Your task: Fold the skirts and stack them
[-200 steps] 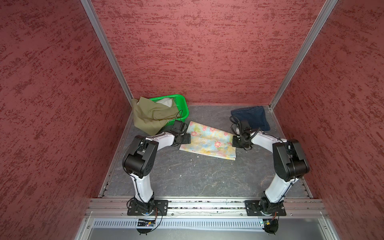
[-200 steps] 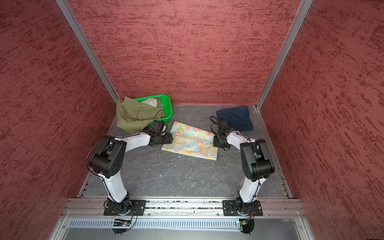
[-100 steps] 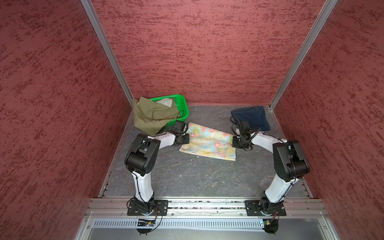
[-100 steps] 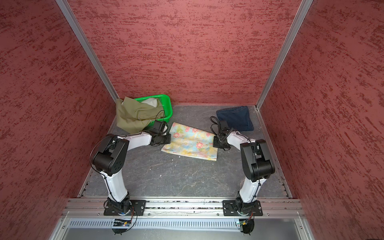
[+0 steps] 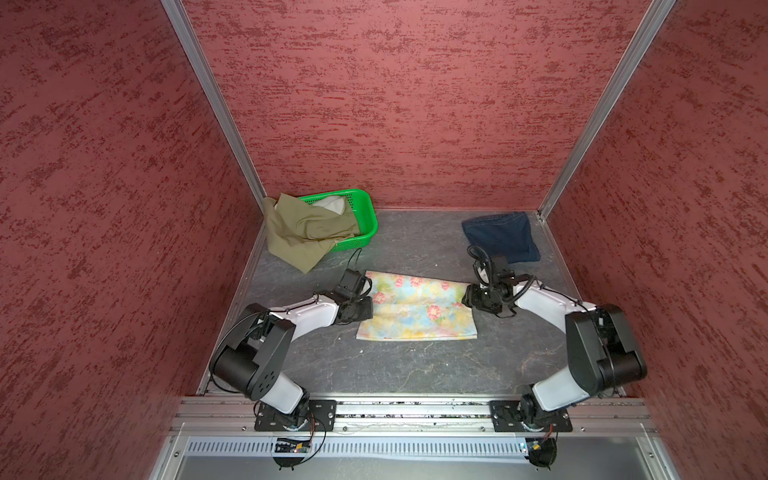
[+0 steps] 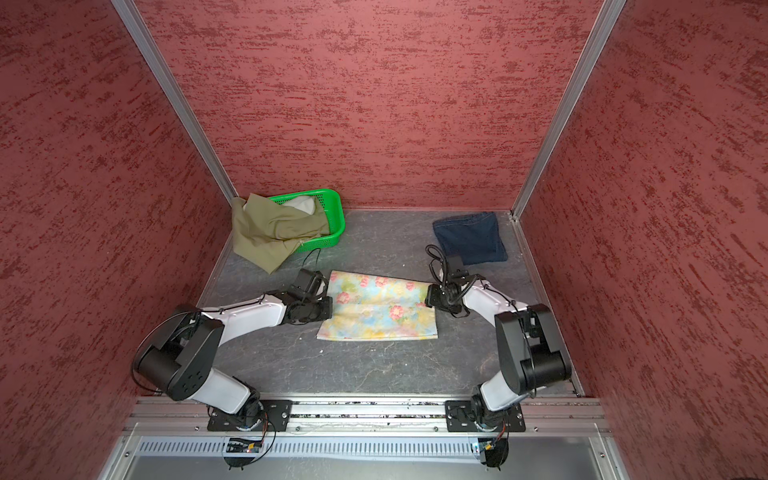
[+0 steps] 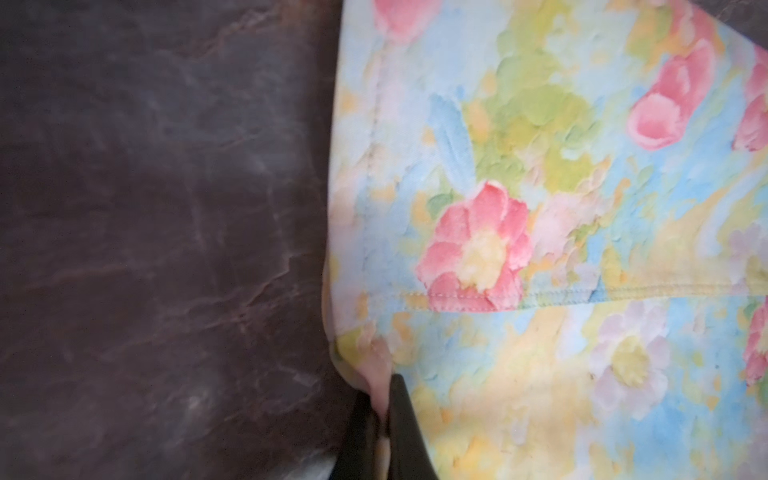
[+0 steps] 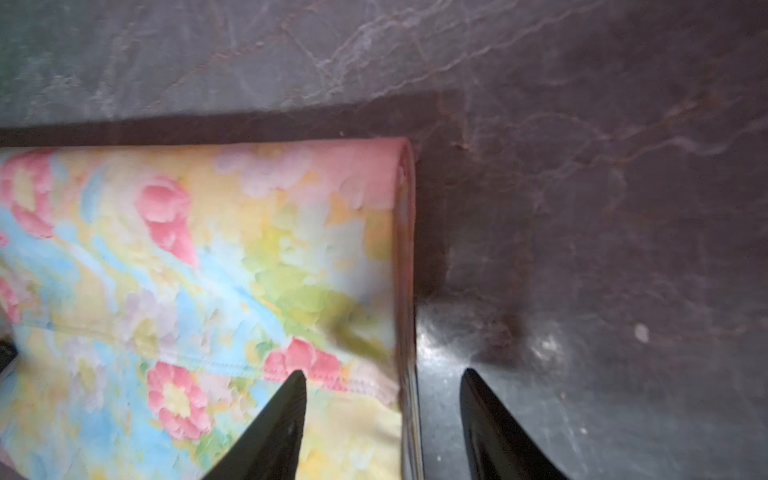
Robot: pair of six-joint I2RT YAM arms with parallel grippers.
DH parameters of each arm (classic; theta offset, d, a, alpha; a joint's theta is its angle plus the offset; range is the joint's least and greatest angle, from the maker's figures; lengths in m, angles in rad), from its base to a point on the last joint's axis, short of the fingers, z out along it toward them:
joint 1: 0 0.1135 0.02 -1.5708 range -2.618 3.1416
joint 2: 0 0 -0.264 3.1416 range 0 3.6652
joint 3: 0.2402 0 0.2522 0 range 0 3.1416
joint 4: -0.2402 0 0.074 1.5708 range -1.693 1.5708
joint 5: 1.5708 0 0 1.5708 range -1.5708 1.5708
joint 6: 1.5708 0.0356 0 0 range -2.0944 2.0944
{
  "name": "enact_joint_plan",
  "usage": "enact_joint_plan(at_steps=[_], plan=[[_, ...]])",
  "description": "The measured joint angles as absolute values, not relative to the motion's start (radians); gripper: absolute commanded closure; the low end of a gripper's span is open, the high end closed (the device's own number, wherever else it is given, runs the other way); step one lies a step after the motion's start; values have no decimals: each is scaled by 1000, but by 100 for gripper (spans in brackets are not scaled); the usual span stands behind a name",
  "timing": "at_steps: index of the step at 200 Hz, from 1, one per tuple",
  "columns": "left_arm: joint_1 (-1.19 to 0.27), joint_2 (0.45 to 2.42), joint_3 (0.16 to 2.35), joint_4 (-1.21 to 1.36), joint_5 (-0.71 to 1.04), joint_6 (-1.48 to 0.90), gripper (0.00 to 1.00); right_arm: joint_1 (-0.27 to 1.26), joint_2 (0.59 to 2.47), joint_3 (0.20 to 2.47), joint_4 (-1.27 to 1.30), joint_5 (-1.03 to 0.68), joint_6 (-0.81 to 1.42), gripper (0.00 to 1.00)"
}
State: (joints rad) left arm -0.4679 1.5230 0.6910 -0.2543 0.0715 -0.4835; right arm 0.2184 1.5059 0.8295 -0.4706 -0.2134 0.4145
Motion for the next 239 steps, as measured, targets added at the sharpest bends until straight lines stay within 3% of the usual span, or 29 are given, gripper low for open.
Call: enact_joint_plan(at_steps=[4,18,32,43,56,74,127,152,162,172,187,191,239], plan=[[-468,1516,686,-255,68,-491,99,219,1486,823,-470,-214,421,34],[-468,1494,671,-266,49,-511,62,219,1432,787,-456,-218,435,34],[-468,1468,667,-282,30,-527,44,219,1408,750,-441,-233,450,35],[-468,1445,667,-298,12,-532,23,219,1412,725,-426,-249,459,36],[-468,1416,668,-313,-9,-541,13,219,1419,700,-414,-268,468,38],[-466,1382,680,-343,-35,-532,9,219,1429,682,-401,-285,476,38],[-437,1457,765,-360,-45,-484,17,247,1471,665,-292,-311,511,41],[-442,1549,788,-367,-30,-470,45,274,1501,672,-236,-311,522,45],[-445,1579,796,-372,-27,-463,63,279,1509,672,-216,-311,525,50],[-448,1595,807,-363,-17,-461,82,282,1519,672,-199,-311,528,64],[-449,1613,813,-352,-18,-455,97,285,1541,670,-175,-311,536,94],[-449,1616,813,-346,-18,-466,99,287,1550,670,-169,-312,535,100],[-461,1620,809,-318,-4,-472,100,296,1559,710,-231,-282,524,100]])
